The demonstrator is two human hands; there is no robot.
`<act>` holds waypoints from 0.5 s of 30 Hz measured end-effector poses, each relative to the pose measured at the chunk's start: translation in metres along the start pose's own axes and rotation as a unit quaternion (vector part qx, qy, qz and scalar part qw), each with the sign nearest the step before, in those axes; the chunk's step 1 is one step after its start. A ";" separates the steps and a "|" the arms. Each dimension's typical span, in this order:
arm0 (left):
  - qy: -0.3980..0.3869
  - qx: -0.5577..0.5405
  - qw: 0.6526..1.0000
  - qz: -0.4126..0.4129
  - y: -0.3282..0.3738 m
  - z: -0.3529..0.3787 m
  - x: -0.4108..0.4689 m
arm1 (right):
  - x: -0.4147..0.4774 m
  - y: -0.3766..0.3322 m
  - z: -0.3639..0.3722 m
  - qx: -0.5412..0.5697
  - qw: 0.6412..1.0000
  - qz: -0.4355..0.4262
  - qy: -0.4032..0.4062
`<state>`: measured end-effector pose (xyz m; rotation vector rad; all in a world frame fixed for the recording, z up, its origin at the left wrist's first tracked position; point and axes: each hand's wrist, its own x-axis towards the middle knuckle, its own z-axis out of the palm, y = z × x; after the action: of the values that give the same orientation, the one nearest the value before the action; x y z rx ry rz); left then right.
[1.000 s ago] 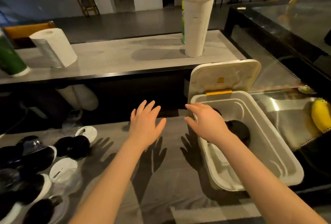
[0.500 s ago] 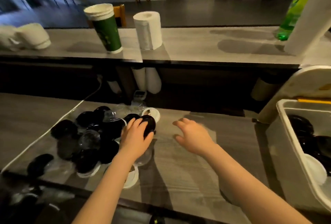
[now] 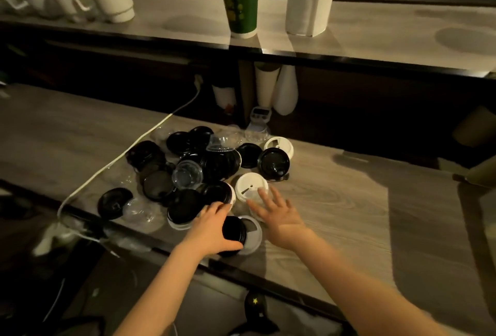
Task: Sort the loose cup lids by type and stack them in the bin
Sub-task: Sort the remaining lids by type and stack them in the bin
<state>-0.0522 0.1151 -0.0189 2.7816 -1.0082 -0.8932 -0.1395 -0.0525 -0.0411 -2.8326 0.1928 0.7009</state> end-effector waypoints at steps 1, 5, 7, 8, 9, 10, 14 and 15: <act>-0.016 0.003 1.000 0.002 -0.003 0.004 0.000 | 0.004 -0.001 0.003 0.002 1.000 0.009 0.014; -0.049 0.005 0.999 0.020 -0.009 0.017 0.005 | 0.014 0.001 0.004 0.018 0.998 0.035 0.043; -0.045 -0.002 0.999 0.023 -0.009 0.021 0.007 | 0.015 0.003 -0.001 0.036 0.997 0.051 0.045; -0.037 -0.008 0.999 0.023 -0.010 0.022 0.008 | 0.015 0.004 -0.004 0.052 0.996 0.057 0.046; -0.028 -0.015 0.999 0.025 -0.009 0.021 0.009 | 0.014 0.006 -0.008 0.072 0.994 0.062 0.052; -0.019 -0.020 0.999 0.029 -0.008 0.020 0.010 | 0.012 0.009 -0.011 0.095 0.991 0.068 0.061; 0.030 -0.045 0.998 0.045 0.004 0.005 0.015 | -0.008 0.025 -0.015 0.244 0.951 0.087 0.170; 0.047 -0.052 0.996 0.051 0.010 0.000 0.016 | -0.015 0.029 -0.017 0.280 0.934 0.079 0.207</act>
<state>-0.0477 0.0974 -0.0246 2.6326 -1.0467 -0.7712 -0.1506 -0.0836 -0.0242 -2.3777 0.5908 0.0348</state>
